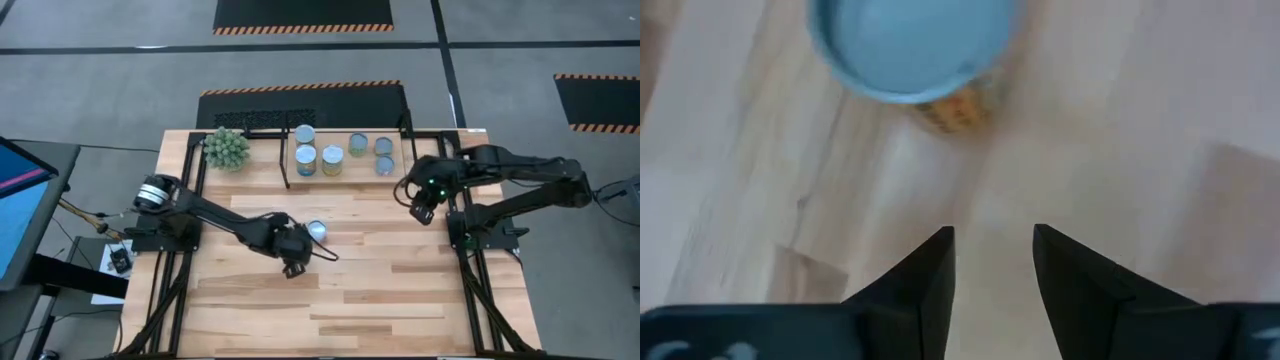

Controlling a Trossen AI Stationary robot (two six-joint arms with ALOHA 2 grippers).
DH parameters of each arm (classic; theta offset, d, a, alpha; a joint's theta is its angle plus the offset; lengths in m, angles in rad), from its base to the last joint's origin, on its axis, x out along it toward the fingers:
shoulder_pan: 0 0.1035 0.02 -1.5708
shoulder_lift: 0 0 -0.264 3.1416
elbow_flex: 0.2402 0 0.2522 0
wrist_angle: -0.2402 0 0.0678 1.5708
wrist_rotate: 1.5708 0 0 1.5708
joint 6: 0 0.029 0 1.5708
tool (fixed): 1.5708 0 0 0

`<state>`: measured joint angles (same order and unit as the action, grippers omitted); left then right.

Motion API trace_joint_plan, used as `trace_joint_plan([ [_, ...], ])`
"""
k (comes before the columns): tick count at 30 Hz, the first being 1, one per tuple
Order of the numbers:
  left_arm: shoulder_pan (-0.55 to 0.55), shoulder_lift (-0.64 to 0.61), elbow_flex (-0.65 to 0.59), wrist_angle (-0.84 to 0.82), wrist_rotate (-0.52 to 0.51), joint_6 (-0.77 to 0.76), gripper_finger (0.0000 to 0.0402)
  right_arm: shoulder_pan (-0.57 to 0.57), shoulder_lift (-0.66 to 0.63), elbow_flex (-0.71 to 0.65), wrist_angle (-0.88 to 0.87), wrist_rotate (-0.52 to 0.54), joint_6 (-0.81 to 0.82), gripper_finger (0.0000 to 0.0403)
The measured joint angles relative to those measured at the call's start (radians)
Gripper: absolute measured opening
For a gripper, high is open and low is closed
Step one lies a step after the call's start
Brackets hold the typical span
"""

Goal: Pick and place cans onto a shelf
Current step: Put the canned black beans on the shelf

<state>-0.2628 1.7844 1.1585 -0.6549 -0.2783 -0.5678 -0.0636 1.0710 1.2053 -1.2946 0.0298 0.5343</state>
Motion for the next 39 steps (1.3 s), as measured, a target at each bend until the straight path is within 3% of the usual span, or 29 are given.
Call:
trace_joint_plan([
  [6, 0.080, 0.086, 0.061, 0.168, -0.114, 0.019, 0.0128, 0.033, -0.013, 0.000, 0.040, 0.024, 0.041, 0.0092],
  [10, 0.131, 0.082, 0.129, 0.195, -0.131, 0.064, 0.0128, 0.037, -0.005, 0.000, 0.066, 0.024, 0.011, 0.0092],
  [20, 0.062, 0.068, 0.262, -0.193, 0.039, 0.013, 0.0128, 0.037, 0.055, 0.000, 0.080, 0.025, -0.154, 0.0092],
  [24, -0.023, 0.069, 0.260, -0.437, -0.061, -0.036, 0.0128, 0.037, 0.133, 0.000, 0.138, 0.025, -0.285, 0.0092],
  [28, -0.116, 0.052, 0.259, -0.572, -0.171, -0.176, 0.0128, 0.044, 0.238, 0.000, 0.262, 0.022, -0.412, 0.0092],
  [34, -0.186, -0.022, 0.259, -0.559, -0.219, -0.242, 0.0128, 0.051, 0.403, 0.000, 0.431, 0.005, -0.646, 0.0092],
  [39, -0.173, -0.109, 0.240, -0.542, -0.258, -0.208, 0.0128, 0.048, 0.521, 0.000, 0.505, -0.085, -0.700, 0.0092],
])
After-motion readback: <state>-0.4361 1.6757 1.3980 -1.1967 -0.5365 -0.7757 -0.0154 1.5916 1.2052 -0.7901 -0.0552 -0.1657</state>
